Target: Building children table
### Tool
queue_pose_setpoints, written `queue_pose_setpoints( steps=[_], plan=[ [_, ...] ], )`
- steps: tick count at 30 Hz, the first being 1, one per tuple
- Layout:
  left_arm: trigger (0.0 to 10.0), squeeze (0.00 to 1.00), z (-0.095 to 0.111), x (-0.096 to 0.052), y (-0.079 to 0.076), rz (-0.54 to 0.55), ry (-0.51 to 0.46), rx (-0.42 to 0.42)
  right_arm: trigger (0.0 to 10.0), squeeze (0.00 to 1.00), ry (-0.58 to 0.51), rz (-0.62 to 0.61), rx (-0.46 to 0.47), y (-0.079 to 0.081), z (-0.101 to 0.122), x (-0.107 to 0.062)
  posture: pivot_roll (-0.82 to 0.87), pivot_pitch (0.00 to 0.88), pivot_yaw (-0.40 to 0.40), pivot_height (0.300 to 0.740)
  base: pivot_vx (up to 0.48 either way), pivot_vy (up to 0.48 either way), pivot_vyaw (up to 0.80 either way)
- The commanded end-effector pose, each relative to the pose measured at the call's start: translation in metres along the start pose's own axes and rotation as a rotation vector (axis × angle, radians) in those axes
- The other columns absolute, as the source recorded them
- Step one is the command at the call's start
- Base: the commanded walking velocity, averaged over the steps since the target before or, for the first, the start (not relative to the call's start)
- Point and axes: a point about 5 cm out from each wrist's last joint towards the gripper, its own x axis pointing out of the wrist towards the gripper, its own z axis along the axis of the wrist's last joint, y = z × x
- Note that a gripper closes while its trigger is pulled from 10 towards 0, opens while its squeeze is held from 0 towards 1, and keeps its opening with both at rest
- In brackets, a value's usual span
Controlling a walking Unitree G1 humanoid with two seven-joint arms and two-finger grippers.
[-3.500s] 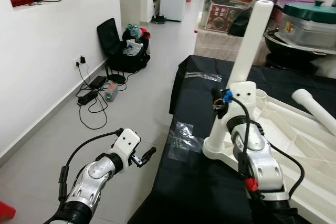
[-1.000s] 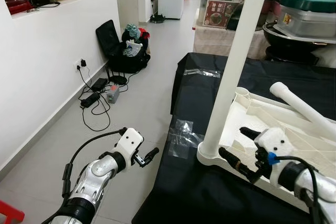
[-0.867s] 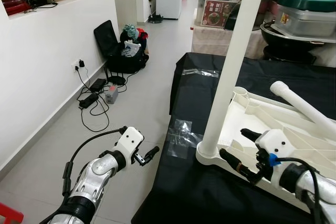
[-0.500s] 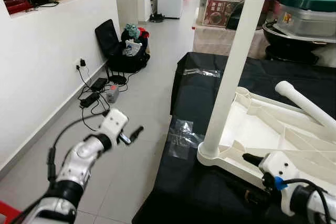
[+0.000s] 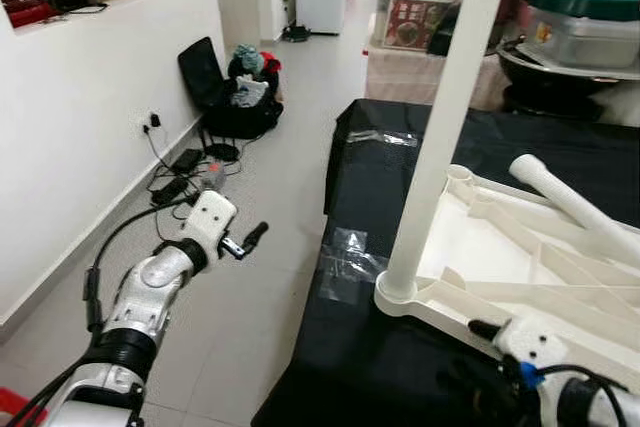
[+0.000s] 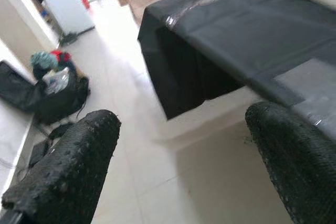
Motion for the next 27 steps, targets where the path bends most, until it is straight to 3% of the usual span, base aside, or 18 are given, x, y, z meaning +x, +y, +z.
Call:
queue_pose_setpoints(
  steps=[1, 5, 9, 20, 27],
  plan=[
    [10.0, 0.0, 0.006, 0.001, -0.002, -0.032, -0.031, -0.014, 10.0, 0.0, -0.021, -0.041, 0.019, -0.001, 0.001, 0.005, 0.0, 0.0, -0.02, 0.74, 0.0, 0.0, 0.0],
    [10.0, 0.0, 0.025, -0.002, -0.013, -0.207, -0.123, -0.083, 10.0, 0.0, -0.125, -0.196, 0.089, -0.005, 0.016, 0.025, 0.01, 0.0, -0.021, 0.74, 0.0, 0.0, 0.0],
    [10.0, 0.0, 0.038, -0.007, -0.023, -0.341, -0.178, -0.112, 10.0, 0.0, -0.154, -0.275, 0.098, -0.013, 0.022, 0.027, 0.01, 0.0, -0.024, 0.74, 0.0, 0.0, 0.0],
    [10.0, 0.0, 0.035, -0.009, -0.033, -0.44, -0.168, -0.147, 10.0, 0.0, -0.124, -0.26, 0.052, -0.019, 0.019, 0.021, 0.0, 0.0, -0.016, 0.74, 0.0, 0.0, 0.0],
    [10.0, 0.0, 0.045, 0.008, -0.043, -0.531, -0.175, -0.185, 10.0, 0.0, -0.207, -0.29, 0.028, -0.012, 0.043, 0.05, 0.0, 0.0, -0.006, 0.74, 0.0, 0.0, 0.0]
  ],
)
